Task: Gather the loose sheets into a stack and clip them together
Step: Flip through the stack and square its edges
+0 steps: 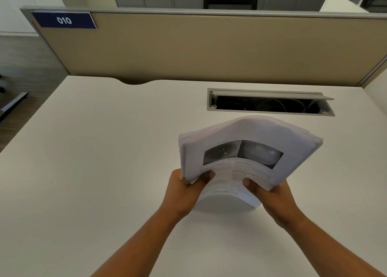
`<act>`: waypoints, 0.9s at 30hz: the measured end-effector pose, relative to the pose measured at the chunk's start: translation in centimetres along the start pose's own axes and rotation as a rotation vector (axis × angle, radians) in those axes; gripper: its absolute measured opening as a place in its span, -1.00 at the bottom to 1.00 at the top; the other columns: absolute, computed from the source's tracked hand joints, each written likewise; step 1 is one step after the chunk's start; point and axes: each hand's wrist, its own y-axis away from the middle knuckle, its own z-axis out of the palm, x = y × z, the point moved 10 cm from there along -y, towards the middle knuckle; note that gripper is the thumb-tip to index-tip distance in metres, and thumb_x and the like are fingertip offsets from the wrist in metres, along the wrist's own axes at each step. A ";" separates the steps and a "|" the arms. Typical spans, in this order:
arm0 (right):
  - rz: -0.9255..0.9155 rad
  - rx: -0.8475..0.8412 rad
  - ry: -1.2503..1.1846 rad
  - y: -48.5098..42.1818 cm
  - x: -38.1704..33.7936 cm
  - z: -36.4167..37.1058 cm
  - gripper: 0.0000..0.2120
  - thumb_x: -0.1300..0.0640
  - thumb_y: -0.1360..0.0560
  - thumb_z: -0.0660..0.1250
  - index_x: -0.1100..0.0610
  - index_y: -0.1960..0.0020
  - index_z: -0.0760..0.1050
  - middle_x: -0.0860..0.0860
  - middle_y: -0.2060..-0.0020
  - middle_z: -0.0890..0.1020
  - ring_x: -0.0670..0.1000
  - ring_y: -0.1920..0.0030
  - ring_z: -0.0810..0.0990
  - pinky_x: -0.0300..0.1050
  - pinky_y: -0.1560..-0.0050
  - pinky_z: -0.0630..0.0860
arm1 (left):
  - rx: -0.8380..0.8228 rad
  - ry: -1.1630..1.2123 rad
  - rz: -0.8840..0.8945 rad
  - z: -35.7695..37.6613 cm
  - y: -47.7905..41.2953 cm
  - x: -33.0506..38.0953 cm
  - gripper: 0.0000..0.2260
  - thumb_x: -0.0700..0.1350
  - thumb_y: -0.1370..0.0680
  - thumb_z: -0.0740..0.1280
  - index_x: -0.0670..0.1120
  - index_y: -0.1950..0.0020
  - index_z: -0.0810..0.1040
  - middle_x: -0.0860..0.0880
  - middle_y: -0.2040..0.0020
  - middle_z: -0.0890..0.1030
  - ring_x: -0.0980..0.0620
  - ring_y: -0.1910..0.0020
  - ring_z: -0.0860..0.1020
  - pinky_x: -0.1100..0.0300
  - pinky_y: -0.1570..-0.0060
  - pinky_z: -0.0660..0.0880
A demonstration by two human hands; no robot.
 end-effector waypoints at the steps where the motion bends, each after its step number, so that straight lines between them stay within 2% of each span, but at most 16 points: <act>1: -0.003 0.007 0.007 -0.1 -0.2 -0.2 -0.63 -0.15 -0.28 0.53 -0.37 -0.06 0.60 -0.18 -0.04 0.71 -0.09 -0.10 0.66 -0.15 0.02 0.64 | -0.011 -0.018 0.004 0.2 0.0 0.4 -0.70 -0.05 -0.45 0.51 0.29 -0.09 0.62 0.25 0.00 0.72 0.13 -0.04 0.69 0.14 -0.01 0.67; 3: -0.007 0.020 0.011 -0.4 -0.6 -0.6 -0.70 -0.10 -0.29 0.52 -0.19 -0.03 0.68 -0.12 0.00 0.74 -0.05 -0.04 0.71 -0.11 0.05 0.66 | -0.021 -0.056 0.037 0.0 0.1 1.3 -0.72 0.06 -0.36 0.52 0.29 -0.03 0.60 0.37 0.12 0.69 0.25 0.06 0.69 0.32 0.15 0.64; 5: -0.017 0.038 0.007 -0.7 -1.1 -1.3 -0.74 -0.02 -0.32 0.50 -0.02 -0.01 0.68 -0.07 0.06 0.76 0.02 0.02 0.73 -0.09 0.11 0.68 | 0.021 -0.039 0.084 -0.9 -0.1 2.2 -0.73 0.08 -0.36 0.56 0.21 -0.02 0.62 0.29 0.11 0.71 0.16 0.06 0.70 0.27 0.18 0.66; 7: -0.034 0.045 0.011 -0.8 -1.7 -1.5 -0.73 0.00 -0.32 0.49 0.06 0.01 0.68 -0.03 0.09 0.76 0.06 0.05 0.73 -0.13 0.18 0.66 | 0.065 -0.014 0.121 -1.6 -0.2 3.4 -0.75 0.07 -0.37 0.54 0.17 -0.02 0.64 0.16 0.08 0.72 0.01 0.05 0.71 0.14 0.16 0.69; 9: -0.048 0.060 0.014 -0.9 -2.2 -1.4 -0.79 0.04 -0.33 0.49 0.02 0.05 0.69 -0.03 0.12 0.76 0.06 0.08 0.74 -0.17 0.23 0.64 | 0.089 -0.014 0.124 -1.8 -0.2 4.2 -0.81 0.13 -0.37 0.52 0.18 0.04 0.67 0.11 0.11 0.72 -0.02 0.08 0.70 0.05 0.15 0.71; 12: -0.097 0.085 0.005 -0.8 -3.4 -1.3 -0.80 0.10 -0.33 0.45 -0.16 0.13 0.70 -0.10 0.14 0.76 0.00 0.09 0.73 -0.20 0.23 0.63 | 0.086 0.024 0.133 -1.4 0.1 5.1 -0.99 0.05 -0.42 0.51 0.19 0.19 0.73 0.00 0.17 0.72 -0.06 0.14 0.70 0.00 0.18 0.70; 13: -0.124 0.089 0.003 -0.8 -3.9 -1.3 -0.76 0.11 -0.33 0.44 -0.23 0.13 0.69 -0.14 0.14 0.75 -0.02 0.07 0.73 -0.20 0.22 0.63 | 0.090 0.041 0.154 -1.4 0.3 5.6 -0.93 0.03 -0.43 0.51 0.23 0.20 0.73 0.02 0.17 0.72 -0.04 0.14 0.70 0.05 0.20 0.70; 15: -0.179 0.082 0.001 -0.7 -5.1 -1.2 -0.66 0.14 -0.34 0.41 -0.34 0.13 0.66 -0.21 0.15 0.74 -0.06 0.06 0.72 -0.23 0.22 0.63 | 0.071 0.067 0.194 -1.2 0.7 6.6 -0.82 0.01 -0.40 0.50 0.35 0.18 0.71 0.17 0.19 0.73 0.10 0.12 0.71 0.22 0.24 0.66; 17: -0.216 0.064 0.012 -0.5 -5.6 -1.1 -0.60 0.17 -0.35 0.39 -0.38 0.13 0.64 -0.26 0.16 0.72 -0.08 0.06 0.71 -0.23 0.21 0.64 | 0.039 0.071 0.222 -0.8 0.9 7.2 -0.72 -0.02 -0.37 0.48 0.42 0.12 0.67 0.29 0.18 0.71 0.19 0.09 0.70 0.30 0.23 0.64; 21: -0.222 0.059 0.029 -0.3 -5.2 -1.3 -0.59 0.18 -0.35 0.41 -0.36 0.06 0.64 -0.22 0.08 0.73 -0.05 0.01 0.71 -0.08 0.09 0.67 | 0.038 0.061 0.209 -0.6 1.2 6.7 -0.73 0.02 -0.38 0.52 0.40 0.05 0.67 0.26 0.10 0.73 0.14 0.01 0.70 0.19 0.11 0.69; 25: -0.213 0.055 0.001 -0.2 -4.8 -1.8 -0.53 0.22 -0.35 0.40 -0.35 -0.01 0.62 -0.19 0.05 0.72 0.00 -0.02 0.70 0.11 0.00 0.66 | 0.050 0.097 0.316 -1.0 1.7 8.9 -0.70 -0.05 -0.40 0.55 0.35 0.01 0.69 0.29 0.08 0.72 0.17 -0.02 0.69 0.31 0.14 0.64; 27: -0.214 0.053 -0.001 -0.2 -4.8 -2.0 -0.54 0.22 -0.36 0.40 -0.34 -0.02 0.62 -0.18 0.07 0.72 0.02 -0.02 0.69 0.20 -0.02 0.64 | 0.072 0.110 0.396 -1.4 2.0 10.6 -0.78 0.04 -0.41 0.53 0.28 -0.02 0.70 0.27 0.02 0.71 0.14 -0.06 0.68 0.30 0.08 0.64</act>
